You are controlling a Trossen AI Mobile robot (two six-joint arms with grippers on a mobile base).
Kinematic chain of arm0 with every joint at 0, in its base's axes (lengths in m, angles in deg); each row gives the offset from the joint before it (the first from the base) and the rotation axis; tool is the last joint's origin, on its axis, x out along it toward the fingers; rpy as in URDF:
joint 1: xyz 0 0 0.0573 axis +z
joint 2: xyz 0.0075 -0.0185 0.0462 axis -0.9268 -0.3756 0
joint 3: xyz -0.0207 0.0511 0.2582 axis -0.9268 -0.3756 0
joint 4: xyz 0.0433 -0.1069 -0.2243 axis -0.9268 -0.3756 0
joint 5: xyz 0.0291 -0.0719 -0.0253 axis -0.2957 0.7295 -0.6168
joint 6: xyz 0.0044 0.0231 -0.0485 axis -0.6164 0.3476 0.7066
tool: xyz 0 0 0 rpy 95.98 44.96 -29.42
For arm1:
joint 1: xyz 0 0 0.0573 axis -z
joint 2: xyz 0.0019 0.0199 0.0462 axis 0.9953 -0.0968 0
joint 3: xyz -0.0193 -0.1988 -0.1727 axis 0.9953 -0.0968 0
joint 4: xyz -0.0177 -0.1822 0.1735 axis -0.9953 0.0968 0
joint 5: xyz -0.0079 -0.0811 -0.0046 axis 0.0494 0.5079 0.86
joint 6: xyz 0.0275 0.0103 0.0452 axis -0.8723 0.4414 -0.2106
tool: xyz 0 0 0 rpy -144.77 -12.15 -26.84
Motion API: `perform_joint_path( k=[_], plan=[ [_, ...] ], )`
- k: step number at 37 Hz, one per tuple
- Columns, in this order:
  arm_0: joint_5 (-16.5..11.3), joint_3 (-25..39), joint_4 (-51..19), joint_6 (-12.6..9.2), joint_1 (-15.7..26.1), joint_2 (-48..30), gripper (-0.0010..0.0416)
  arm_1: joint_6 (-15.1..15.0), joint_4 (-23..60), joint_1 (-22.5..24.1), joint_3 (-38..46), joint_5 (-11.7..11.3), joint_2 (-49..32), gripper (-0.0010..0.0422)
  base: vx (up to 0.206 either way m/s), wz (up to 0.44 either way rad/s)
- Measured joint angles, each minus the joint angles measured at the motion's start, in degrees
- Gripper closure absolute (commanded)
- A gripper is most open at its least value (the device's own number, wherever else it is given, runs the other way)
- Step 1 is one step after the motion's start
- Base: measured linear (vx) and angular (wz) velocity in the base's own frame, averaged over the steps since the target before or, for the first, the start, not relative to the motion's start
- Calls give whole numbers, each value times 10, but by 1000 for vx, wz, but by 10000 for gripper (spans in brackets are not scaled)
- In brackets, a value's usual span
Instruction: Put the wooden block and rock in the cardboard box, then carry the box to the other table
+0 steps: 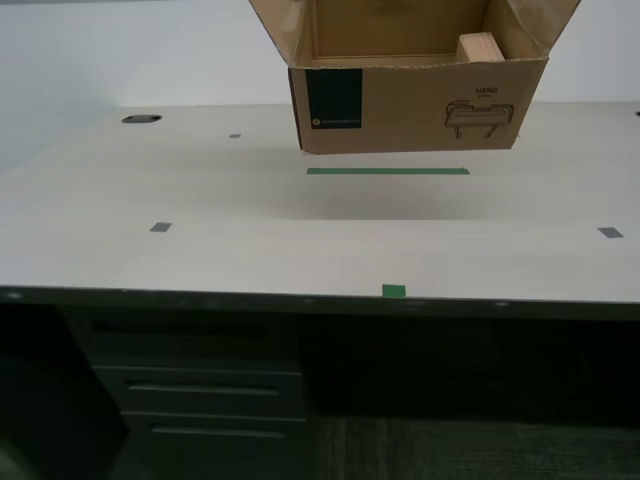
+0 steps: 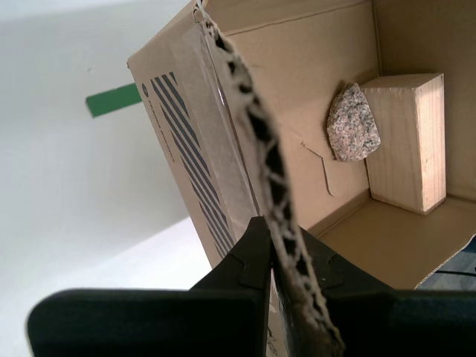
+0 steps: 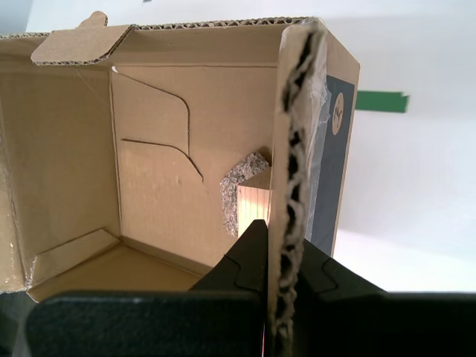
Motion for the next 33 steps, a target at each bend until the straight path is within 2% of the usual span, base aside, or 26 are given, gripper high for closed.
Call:
perform_joint_path(
  k=[14,19,21,24,29,33],
  plan=[
    [0,0,2,-2,1,0,407,-10,-8,0,0,-1,0,413,-148,79],
    [1,0,1,-1,1,0,407,7,-8,0,0,-1,0,413,-142,27],
    [1,0,0,6,1,0,407,15,-8,0,0,-1,0,413,-131,1],
    [1,0,-1,10,1,0,407,36,-9,1,0,-1,0,413,-126,-13],
    [2,0,-1,14,1,0,407,43,-9,6,0,-3,0,413,-116,-17],
    [3,0,-1,17,1,0,407,60,-9,12,0,-4,0,413,-108,5]
  ],
)
